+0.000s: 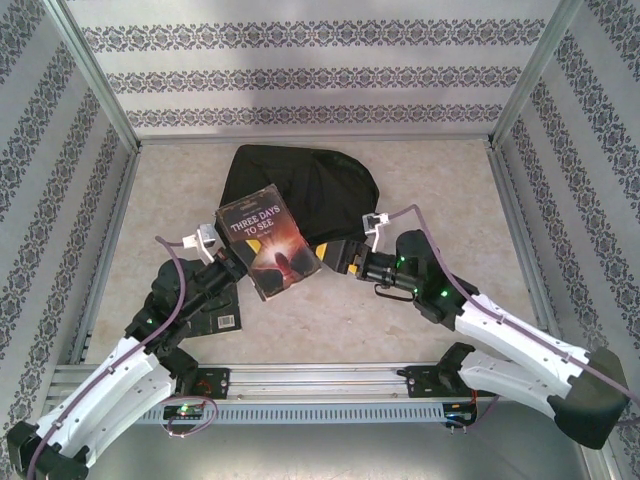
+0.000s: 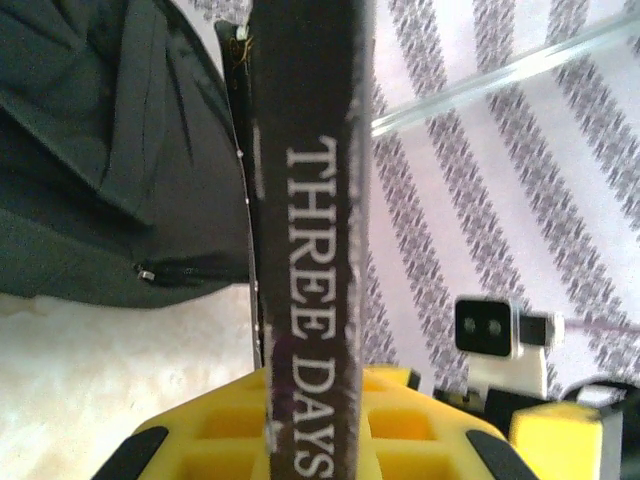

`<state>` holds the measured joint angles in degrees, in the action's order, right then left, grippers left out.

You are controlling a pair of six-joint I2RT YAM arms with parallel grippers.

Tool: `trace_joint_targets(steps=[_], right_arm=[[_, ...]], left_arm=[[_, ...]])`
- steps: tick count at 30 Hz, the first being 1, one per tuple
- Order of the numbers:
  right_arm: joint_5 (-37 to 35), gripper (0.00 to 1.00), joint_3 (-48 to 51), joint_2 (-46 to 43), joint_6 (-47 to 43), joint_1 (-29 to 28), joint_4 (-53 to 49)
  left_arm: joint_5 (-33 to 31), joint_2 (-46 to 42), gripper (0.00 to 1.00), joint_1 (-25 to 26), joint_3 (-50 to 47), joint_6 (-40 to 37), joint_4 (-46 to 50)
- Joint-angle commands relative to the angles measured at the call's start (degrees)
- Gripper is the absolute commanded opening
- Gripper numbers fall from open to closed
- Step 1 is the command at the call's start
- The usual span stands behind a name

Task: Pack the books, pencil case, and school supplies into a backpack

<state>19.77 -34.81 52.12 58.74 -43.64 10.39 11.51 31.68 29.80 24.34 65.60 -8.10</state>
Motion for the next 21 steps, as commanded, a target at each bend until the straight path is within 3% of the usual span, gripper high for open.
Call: trace_joint_targets(steps=[1, 4, 7, 11, 15, 21], right_arm=[[-7.77, 0.98, 3.01, -3.87, 4.74, -1.63, 4.79], [-11.56, 0.98, 4.55, -6.25, 8.28, -2.44, 7.25], [-13.09, 0.98, 5.01, -6.2, 11.2, -3.4, 11.32], [-15.08, 0.98, 4.38, -6.22, 11.11, -4.65, 16.86], [-17.04, 0.98, 2.23, -6.58, 10.47, -4.8, 16.75], [-23.37, 0.98, 2.9, -9.83, 12.16, -4.79, 13.92]], left_arm=[[-8.46, 0.61, 0.0, 1.33, 1.64, 4.18, -13.42], [-11.44, 4.4, 0.0, 2.54, 5.94, 3.04, -15.03], [-14.23, 10.51, 0.0, 4.77, 8.51, 3.22, -23.19], [-18.86, 19.22, 0.0, 10.37, 13.15, 2.31, -30.4], [-21.71, 25.97, 0.0, 16.2, 18.04, -0.83, -34.79], [-23.63, 29.92, 0.0, 19.18, 21.99, -2.82, -37.08]])
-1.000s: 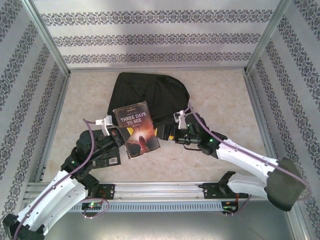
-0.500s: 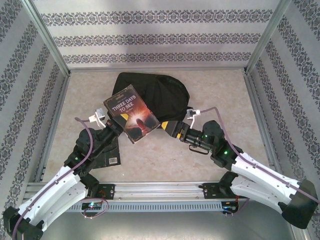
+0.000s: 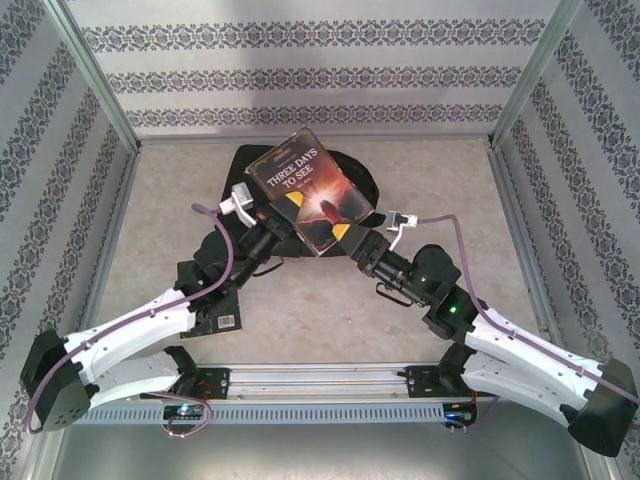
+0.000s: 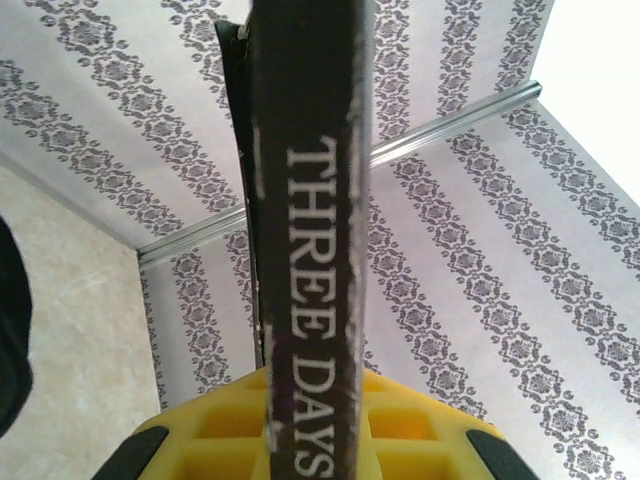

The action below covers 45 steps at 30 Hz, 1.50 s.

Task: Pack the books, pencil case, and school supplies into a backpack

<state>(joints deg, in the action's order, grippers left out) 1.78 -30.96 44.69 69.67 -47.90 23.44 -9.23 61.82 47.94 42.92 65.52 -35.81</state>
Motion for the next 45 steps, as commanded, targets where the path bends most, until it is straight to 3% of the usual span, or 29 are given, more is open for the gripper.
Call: trace_joint_targets(steps=[1, 7, 11, 17, 23, 29, 32, 34, 36, 41, 45], right_arm=[[-6.47, 0.98, -0.52, -2.98, 1.21, -0.56, 0.85], [-8.96, 0.96, 1.23, -4.17, 1.0, -0.53, 2.72], [-8.88, 0.86, 0.69, -2.29, 1.0, -0.53, 6.08], [-7.15, 0.61, -2.14, 2.77, 0.29, -0.55, 10.22], [-7.14, 0.48, -4.49, 5.91, -1.15, -0.57, 11.08], [-7.25, 0.15, -6.04, 6.76, -2.64, -0.44, 10.65], [-10.96, 0.0, -5.16, 4.09, -3.47, -0.14, 6.1], [-12.96, 0.0, -3.89, 1.42, -3.37, 1.17, 2.16], [-14.26, 0.0, -3.73, -1.57, -3.95, 3.1, -4.11], [-20.25, 0.0, -9.39, -9.09, -11.93, 8.99, -32.13], [-23.99, 0.0, -13.03, -12.37, -18.56, 14.93, -46.65]], left_arm=[[-2.94, 0.07, 0.0, 1.3, 3.78, -2.76, -9.28], [-3.07, 1.15, 0.0, 2.72, 3.12, -2.13, -10.15], [-4.01, 1.51, 0.0, 3.77, 2.0, -1.81, -10.2], [-4.2, 3.11, 0.0, 5.22, 1.94, -1.4, -10.49], [-4.84, 4.03, 0.0, 6.0, 2.25, -0.79, -10.05], [-7.13, 3.75, 0.0, 6.11, 2.47, 0.01, -5.98], [-7.73, 3.31, 0.19, 6.11, 3.12, -1.65, -1.92], [-7.25, 3.22, 0.44, 6.11, 4.29, -3.85, 2.32], [-7.02, 3.2, 0.6, 6.02, 7.79, -8.76, 12.22], [-6.93, 7.7, 0.76, 5.33, 19.93, -25.96, 31.57], [-4.47, 20.19, 0.84, 3.72, 38.42, -37.87, 51.81]])
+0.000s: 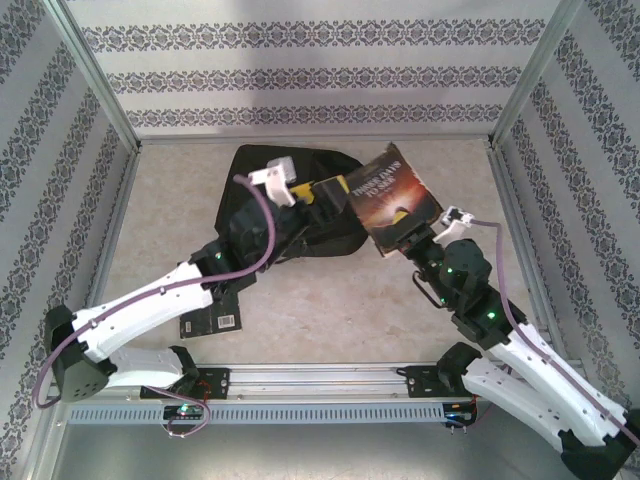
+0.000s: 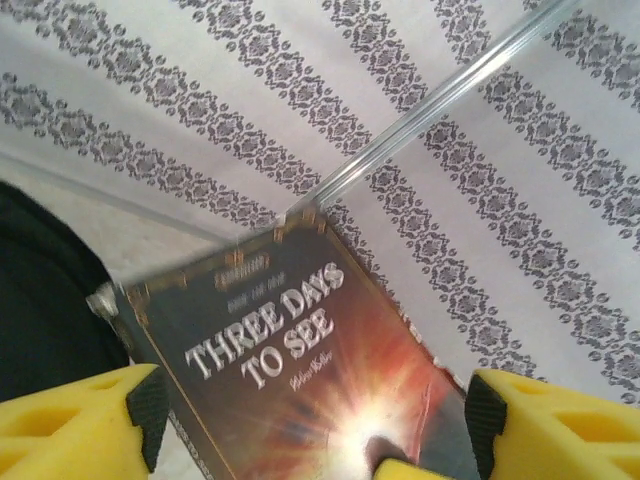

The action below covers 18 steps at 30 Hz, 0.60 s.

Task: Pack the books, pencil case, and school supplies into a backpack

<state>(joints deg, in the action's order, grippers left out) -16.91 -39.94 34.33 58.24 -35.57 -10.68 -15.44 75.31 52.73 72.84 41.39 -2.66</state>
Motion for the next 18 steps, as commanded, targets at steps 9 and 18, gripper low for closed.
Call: trace_joint_targets(steps=[9, 18], right_arm=[[-5.77, 0.0, -9.01, 0.71, -12.44, 19.23, -28.96], [3.61, 0.0, -6.87, 1.88, -13.21, 30.07, -27.62]], left_arm=[[6.92, 45.51, 0.89, -2.64, 57.02, -27.97, 57.32], [10.11, 63.22, 0.84, -4.05, 74.99, -30.69, 67.22]])
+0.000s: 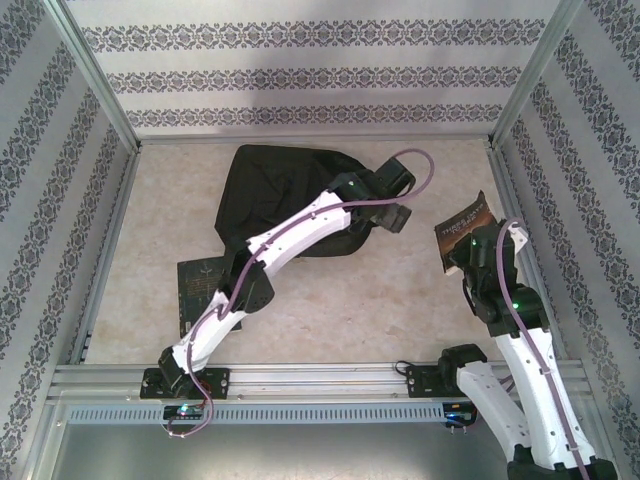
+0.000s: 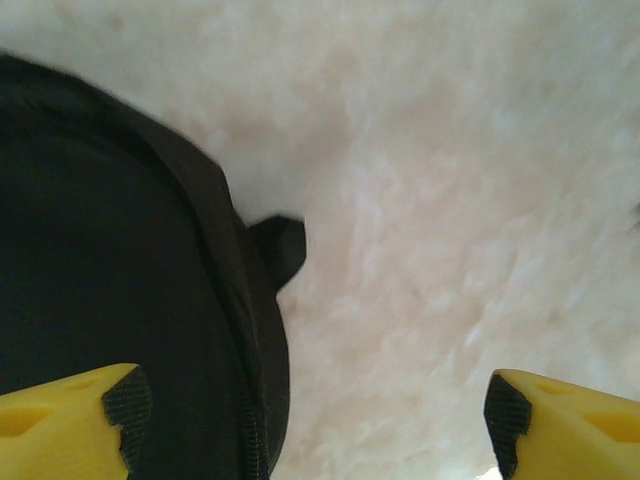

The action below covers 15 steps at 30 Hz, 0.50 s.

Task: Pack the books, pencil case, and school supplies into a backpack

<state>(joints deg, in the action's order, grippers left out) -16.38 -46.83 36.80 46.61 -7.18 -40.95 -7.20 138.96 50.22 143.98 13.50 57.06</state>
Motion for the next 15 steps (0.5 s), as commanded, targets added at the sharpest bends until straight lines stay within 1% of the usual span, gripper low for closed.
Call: trace_joint_targets(steps=[1, 3, 5, 10, 13, 15], right_arm=[[4.11, 0.0, 0.38, -0.57, -1.62, 2.39, 3.25], [5.24, 0.0, 1.15, -0.5, -1.38, 3.09, 4.22], [6.04, 0.0, 1.86, -0.45, -1.02, 3.2, 5.17], [7.8, 0.0, 2.66, -0.21, -0.29, 3.41, 6.58], [8.46, 0.0, 2.71, -0.06, -0.12, 3.41, 6.76], [8.78, 0.0, 2.71, -0.06, -0.2, 3.47, 6.89]], left_arm=[[2.72, 0.02, 0.81, -1.9, 3.85, -2.62, 7.62], [3.83, 0.64, 0.74, -2.37, 3.76, -2.6, 7.72], [3.95, 1.1, 0.64, -2.82, 3.78, -2.36, 7.94], [5.13, 1.23, 0.3, -3.85, 3.28, -2.05, 8.33], [5.78, 1.32, 0.15, -4.37, 2.91, -2.33, 8.38], [6.17, 1.32, 0.07, -4.73, 2.62, -2.25, 8.67]])
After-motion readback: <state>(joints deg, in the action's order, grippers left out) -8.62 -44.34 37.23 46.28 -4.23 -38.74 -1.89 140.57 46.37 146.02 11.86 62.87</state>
